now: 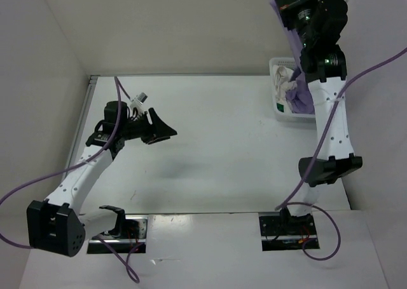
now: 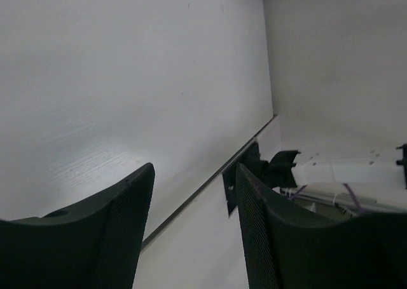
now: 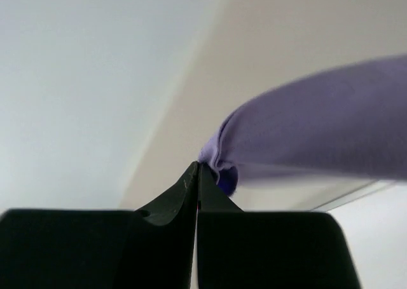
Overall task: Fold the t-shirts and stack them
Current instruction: Grab crumpled tshirt from bin with the right arm, then move the tshirt to the center of the board
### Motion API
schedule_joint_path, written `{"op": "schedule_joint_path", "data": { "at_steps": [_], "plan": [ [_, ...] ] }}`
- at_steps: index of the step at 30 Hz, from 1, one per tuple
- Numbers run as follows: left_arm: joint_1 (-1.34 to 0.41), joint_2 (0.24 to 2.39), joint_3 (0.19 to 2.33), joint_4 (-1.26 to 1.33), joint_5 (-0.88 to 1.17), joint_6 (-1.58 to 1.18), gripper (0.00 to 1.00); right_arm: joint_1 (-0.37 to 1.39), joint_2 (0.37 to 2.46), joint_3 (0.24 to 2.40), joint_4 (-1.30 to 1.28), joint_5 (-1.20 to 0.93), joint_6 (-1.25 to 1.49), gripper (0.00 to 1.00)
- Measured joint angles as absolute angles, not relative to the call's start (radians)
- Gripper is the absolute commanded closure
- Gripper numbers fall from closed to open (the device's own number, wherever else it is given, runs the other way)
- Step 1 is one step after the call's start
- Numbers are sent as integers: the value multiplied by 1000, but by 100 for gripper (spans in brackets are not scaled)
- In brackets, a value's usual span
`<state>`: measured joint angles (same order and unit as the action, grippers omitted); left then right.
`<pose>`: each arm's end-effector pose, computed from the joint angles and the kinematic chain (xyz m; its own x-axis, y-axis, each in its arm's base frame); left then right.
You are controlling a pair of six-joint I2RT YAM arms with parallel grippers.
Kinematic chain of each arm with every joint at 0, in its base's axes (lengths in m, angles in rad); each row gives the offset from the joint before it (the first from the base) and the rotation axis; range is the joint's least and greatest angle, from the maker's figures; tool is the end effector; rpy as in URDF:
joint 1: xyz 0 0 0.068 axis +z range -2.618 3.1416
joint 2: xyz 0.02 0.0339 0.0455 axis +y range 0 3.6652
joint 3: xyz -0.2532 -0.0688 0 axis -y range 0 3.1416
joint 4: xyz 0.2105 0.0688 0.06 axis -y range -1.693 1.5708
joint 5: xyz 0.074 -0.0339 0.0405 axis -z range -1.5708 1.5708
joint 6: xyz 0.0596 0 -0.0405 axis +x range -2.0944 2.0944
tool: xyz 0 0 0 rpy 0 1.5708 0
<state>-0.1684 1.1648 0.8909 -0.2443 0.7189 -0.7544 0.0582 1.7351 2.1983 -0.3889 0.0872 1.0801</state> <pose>0.2321 -0.0793 0.2881 -0.8285 -0.3819 -0.4096 0.1685 0.5276 -0.8326 0.3556 0.0155 0.5209 0.0603 0.8837 -0.4642 -0.0518 0.4672 0.8826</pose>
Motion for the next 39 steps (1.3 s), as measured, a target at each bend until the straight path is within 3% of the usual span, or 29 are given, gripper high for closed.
{"op": "schedule_joint_path", "data": {
  "at_steps": [4, 8, 14, 16, 21, 25, 29, 34, 38, 39],
  "plan": [
    [-161, 1120, 896, -213, 660, -825, 39, 191, 1748, 2497, -385, -160, 1045, 100],
    [-120, 1103, 907, -193, 613, -876, 39, 203, 1758, 2766, -276, -393, 1127, 100],
    [-38, 1118, 965, -200, 572, -897, 36, 200, 1638, 2726, -166, -547, 1195, 100],
    [-28, 1128, 988, -187, 561, -897, 36, 200, 1567, 2589, -168, -566, 1158, 100],
    [-60, 1129, 941, -160, 525, -869, 36, 268, 1304, 1868, -231, -478, 950, 94],
    [-217, 1191, 920, -212, 430, -788, 31, 286, 1257, 1316, -316, -287, 828, 83],
    [-370, 1334, 904, -240, 342, -741, 27, 282, 1222, 929, -506, -101, 788, 54],
    [-415, 1370, 795, -294, 266, -733, 23, 258, 1043, 810, -584, 50, 780, 36],
    [-429, 1419, 785, -315, 230, -713, 23, 239, 1072, 815, -572, 133, 802, 36],
    [-443, 1438, 784, -315, 224, -710, 23, 230, 1099, 812, -569, 148, 807, 32]
  ]
}}
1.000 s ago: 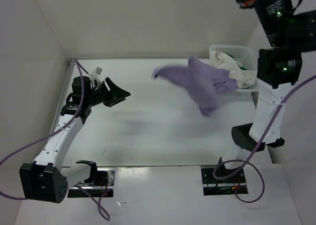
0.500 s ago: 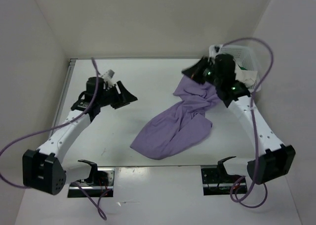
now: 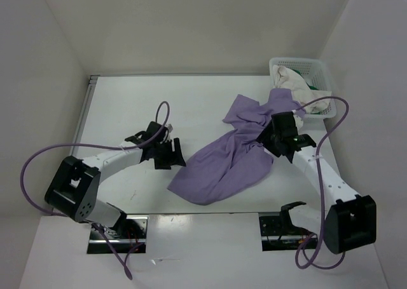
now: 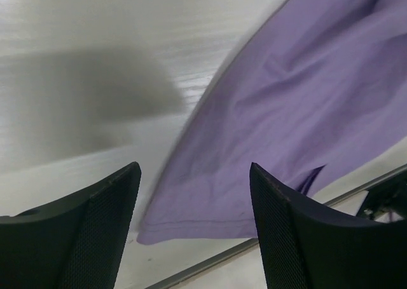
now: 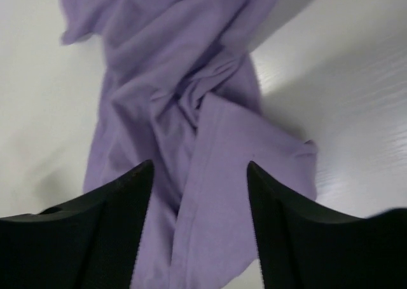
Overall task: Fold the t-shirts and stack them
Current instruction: Move the tshirt to the center of the board
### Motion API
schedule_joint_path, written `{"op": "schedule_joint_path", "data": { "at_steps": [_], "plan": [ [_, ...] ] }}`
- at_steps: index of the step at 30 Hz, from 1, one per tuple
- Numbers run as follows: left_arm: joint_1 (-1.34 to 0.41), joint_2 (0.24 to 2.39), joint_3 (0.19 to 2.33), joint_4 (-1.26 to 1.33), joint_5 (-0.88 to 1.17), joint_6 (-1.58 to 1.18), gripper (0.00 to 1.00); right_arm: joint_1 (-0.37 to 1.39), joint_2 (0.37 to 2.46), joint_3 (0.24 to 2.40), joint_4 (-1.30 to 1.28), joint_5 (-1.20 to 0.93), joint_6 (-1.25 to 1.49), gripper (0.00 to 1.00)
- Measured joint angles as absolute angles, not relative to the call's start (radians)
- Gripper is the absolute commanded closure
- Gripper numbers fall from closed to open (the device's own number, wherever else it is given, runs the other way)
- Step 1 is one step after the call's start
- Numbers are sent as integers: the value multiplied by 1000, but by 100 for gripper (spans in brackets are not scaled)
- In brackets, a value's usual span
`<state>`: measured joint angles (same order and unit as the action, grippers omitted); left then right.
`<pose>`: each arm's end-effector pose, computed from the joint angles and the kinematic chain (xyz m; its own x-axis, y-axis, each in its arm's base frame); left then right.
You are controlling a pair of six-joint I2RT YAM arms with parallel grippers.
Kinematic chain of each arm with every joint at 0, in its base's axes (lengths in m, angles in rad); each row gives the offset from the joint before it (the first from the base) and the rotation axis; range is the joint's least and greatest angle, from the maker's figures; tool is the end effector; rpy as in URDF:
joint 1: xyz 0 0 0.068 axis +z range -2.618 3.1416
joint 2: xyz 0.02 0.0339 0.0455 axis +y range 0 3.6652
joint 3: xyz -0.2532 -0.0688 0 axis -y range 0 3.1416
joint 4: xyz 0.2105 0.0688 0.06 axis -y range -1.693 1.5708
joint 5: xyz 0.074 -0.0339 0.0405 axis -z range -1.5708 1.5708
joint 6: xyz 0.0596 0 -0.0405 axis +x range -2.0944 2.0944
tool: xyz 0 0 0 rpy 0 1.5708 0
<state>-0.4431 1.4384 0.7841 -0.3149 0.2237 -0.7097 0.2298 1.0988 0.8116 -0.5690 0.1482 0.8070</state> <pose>0.2336 -0.1255 0.1751 -0.9113 -0.2708 -0.3101 -0.0822 0.8577 -0.5075 0.2073 0.0395 0.2365 -0.6034 0.5924 -0.5338 0.4405 0.8056 0.3961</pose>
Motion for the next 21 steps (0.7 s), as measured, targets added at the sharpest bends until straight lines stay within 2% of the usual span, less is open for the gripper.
{"op": "schedule_joint_path", "data": {
  "at_steps": [7, 10, 15, 16, 18, 20, 21],
  "plan": [
    [-496, 1477, 725, -282, 232, -713, 23, 124, 1180, 740, -501, 209, 831, 32],
    [-496, 1485, 721, -250, 241, -714, 32, 80, 1267, 738, -406, 156, 825, 34],
    [-508, 1518, 718, -202, 269, -716, 57, 84, 1401, 737, -285, 89, 821, 34],
    [-513, 1522, 717, -197, 273, -715, 66, 85, 1420, 741, -272, 89, 822, 36],
    [-520, 1528, 713, -188, 278, -712, 74, 85, 1465, 760, -256, 91, 824, 37],
    [-523, 1530, 706, -185, 284, -712, 83, 85, 1517, 780, -227, 90, 833, 43],
    [-523, 1529, 701, -183, 286, -713, 87, 85, 1541, 787, -212, 91, 840, 54]
  ]
}}
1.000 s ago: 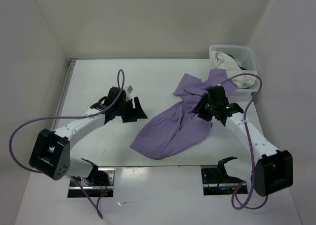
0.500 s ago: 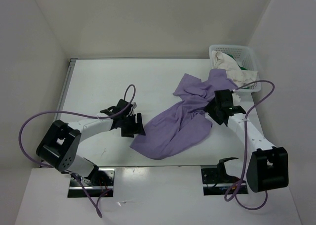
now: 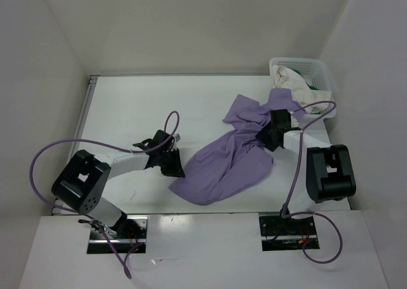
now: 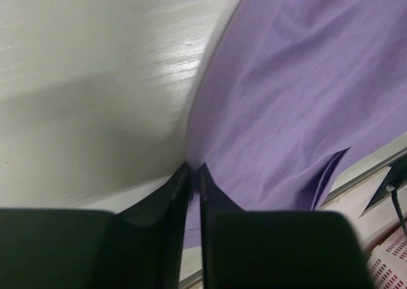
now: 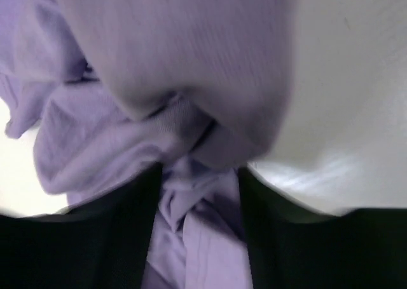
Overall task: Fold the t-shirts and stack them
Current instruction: Move the tshirt to the center of the board, then flatten out the tshirt
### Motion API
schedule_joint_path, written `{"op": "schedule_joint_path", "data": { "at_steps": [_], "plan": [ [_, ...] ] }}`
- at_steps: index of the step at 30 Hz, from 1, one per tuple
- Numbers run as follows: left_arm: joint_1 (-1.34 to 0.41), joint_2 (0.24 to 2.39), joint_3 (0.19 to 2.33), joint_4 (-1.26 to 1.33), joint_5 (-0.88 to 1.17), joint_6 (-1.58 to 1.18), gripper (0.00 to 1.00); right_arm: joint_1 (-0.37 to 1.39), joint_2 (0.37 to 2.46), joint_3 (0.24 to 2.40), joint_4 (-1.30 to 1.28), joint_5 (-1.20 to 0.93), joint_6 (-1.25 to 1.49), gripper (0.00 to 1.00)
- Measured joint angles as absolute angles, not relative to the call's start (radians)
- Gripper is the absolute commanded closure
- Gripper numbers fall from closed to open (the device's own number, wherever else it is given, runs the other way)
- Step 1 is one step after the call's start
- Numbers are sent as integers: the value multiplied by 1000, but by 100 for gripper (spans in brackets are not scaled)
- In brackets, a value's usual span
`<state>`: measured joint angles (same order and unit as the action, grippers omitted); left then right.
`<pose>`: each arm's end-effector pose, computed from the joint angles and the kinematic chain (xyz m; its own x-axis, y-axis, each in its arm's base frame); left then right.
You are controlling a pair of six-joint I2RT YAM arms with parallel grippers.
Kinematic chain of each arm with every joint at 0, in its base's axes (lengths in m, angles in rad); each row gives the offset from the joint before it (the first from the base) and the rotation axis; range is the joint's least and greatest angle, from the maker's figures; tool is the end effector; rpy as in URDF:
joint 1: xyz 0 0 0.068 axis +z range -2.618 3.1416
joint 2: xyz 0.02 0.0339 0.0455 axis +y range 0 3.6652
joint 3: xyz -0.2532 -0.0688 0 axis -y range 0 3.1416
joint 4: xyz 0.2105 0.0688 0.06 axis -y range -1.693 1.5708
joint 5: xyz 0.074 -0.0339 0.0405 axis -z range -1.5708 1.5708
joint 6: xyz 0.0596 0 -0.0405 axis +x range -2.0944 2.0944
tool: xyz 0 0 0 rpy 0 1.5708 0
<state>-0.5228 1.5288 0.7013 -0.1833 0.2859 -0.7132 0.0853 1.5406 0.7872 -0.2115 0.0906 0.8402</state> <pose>0.2218 -0.1472 0.1410 -0.9535 -0.1750 -0.2454 -0.0198 0.8489 -0.5282 0.2823 0.0187 0.1567 -0.5715 0.6956 -0.4354 0.5876 0.7172 0.3745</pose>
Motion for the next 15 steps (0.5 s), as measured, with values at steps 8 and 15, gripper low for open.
{"op": "schedule_joint_path", "data": {
  "at_steps": [8, 15],
  "plan": [
    [-524, 1421, 688, -189, 287, -716, 100, 88, 1591, 797, -153, 97, 871, 100],
    [-504, 1298, 793, -228, 322, -744, 100, 150, 1320, 889, -256, 95, 845, 100]
  ]
}}
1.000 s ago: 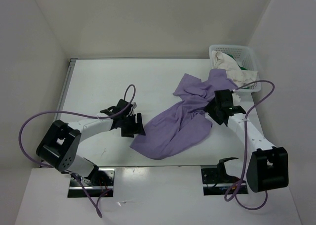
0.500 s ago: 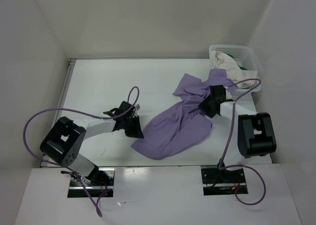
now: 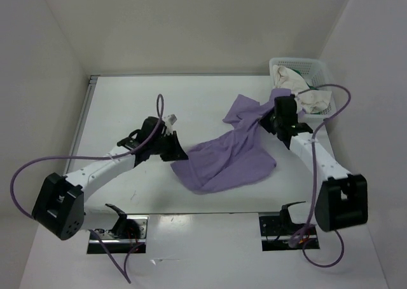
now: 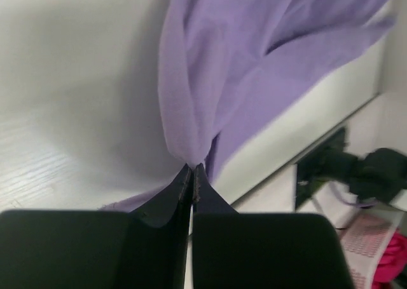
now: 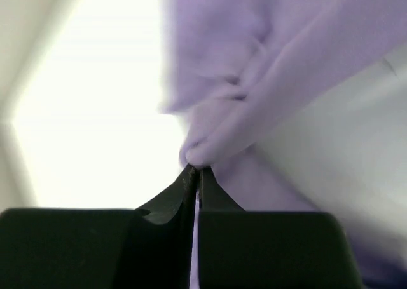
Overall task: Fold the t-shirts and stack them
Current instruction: Flatten out the tshirt
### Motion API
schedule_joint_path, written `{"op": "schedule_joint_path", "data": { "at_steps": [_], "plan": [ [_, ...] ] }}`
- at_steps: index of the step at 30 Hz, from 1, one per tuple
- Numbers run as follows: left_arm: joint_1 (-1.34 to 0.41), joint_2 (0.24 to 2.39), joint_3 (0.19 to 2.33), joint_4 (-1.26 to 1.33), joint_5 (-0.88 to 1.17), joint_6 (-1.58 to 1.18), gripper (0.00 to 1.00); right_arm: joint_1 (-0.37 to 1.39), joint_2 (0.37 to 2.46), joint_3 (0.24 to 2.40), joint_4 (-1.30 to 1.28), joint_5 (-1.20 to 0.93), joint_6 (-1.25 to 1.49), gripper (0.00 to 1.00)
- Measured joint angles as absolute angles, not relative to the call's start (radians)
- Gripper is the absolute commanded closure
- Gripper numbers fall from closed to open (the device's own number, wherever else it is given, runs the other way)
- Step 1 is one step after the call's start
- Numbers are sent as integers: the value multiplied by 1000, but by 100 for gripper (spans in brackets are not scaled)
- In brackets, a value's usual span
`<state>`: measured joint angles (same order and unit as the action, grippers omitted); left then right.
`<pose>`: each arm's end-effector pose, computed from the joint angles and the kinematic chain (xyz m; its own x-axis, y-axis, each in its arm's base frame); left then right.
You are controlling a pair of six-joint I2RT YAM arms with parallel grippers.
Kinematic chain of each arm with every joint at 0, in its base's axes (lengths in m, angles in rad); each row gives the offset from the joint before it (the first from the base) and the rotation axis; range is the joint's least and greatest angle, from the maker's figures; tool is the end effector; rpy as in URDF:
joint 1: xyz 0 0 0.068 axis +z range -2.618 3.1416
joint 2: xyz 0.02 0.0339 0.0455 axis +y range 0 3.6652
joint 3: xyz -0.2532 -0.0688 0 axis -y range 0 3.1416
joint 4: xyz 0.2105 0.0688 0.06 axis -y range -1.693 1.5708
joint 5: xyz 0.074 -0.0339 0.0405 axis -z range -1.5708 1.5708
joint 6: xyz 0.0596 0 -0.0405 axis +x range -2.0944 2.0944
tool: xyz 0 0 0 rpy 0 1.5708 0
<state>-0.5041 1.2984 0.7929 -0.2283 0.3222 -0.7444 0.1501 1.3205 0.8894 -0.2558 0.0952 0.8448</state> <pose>0.2203 -0.1431 0.2205 -0.8812 -0.2478 -0.4025 0.0911 0.7465 -0.6591 0.2744 0.0358 0.2408 -0.4732 0.6813 -0.5584 0.4183 0.7317 0.5382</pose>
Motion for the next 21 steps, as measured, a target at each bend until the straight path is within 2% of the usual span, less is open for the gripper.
{"op": "schedule_joint_path", "data": {
  "at_steps": [5, 12, 16, 21],
  "plan": [
    [-334, 1229, 919, -258, 419, -767, 100, 165, 1139, 1150, -331, 59, 803, 100],
    [2, 1193, 1220, -252, 565, -817, 100, 186, 1143, 1579, -388, -96, 754, 100],
    [83, 1190, 1391, -270, 594, -818, 100, 194, 1206, 1779, -398, -242, 746, 100],
    [102, 1207, 1637, -333, 588, -781, 100, 214, 1225, 1842, -422, -346, 747, 99]
  ]
}}
